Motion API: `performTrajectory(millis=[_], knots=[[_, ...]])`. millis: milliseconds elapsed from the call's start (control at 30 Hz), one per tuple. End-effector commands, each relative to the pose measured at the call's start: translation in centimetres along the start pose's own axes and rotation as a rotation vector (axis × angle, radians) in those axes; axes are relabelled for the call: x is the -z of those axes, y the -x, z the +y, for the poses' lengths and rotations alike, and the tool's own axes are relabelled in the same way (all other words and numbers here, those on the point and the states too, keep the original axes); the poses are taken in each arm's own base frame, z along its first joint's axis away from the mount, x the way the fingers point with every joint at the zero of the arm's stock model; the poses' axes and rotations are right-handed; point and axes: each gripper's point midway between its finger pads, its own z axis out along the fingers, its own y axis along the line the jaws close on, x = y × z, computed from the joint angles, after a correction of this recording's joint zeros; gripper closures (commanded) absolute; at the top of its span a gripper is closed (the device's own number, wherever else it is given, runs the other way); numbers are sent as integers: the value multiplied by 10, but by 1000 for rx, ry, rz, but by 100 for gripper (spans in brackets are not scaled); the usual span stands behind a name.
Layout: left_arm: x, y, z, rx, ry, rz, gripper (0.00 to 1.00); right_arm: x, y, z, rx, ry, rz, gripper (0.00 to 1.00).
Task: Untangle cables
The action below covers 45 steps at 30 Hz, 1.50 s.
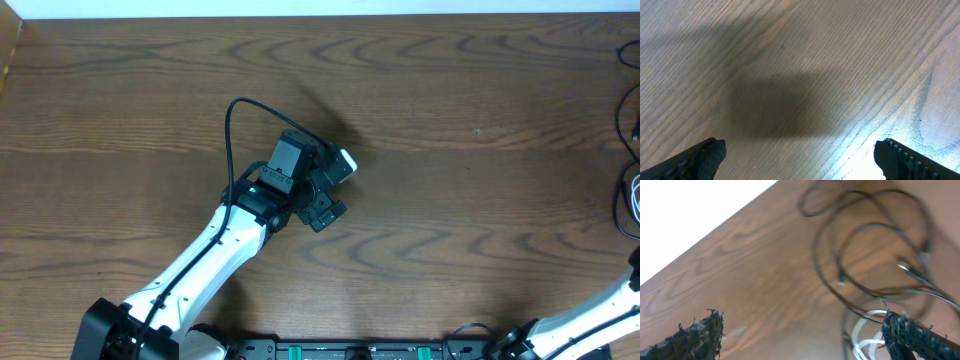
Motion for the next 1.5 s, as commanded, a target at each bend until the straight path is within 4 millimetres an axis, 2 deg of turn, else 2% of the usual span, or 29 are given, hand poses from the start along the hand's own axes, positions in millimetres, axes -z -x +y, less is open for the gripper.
performTrajectory(millis=[0,167,300,400,467,567,800,967,1167,1467], knots=[[5,5,2,2,12,-14,0,12,8,57,114,122,-37,1],[5,5,2,2,12,-14,0,-3,-4,111,203,192,6,1],[5,5,2,2,12,-14,0,-14,-23,165,283,261,55,1],[5,5,2,2,12,-14,0,-20,-39,205,344,312,87,1],[5,5,2,2,12,-14,0,-24,-58,245,410,359,120,1],[5,5,2,2,12,-14,0,-28,-77,272,471,354,148,1],[5,5,2,2,12,-14,1,-29,-113,322,580,371,191,1],[5,5,2,2,12,-14,0,-25,-136,350,633,412,221,1],[5,5,2,2,12,-14,0,-20,-158,370,677,440,254,1],[5,5,2,2,12,-15,0,-16,-172,386,710,463,266,1]])
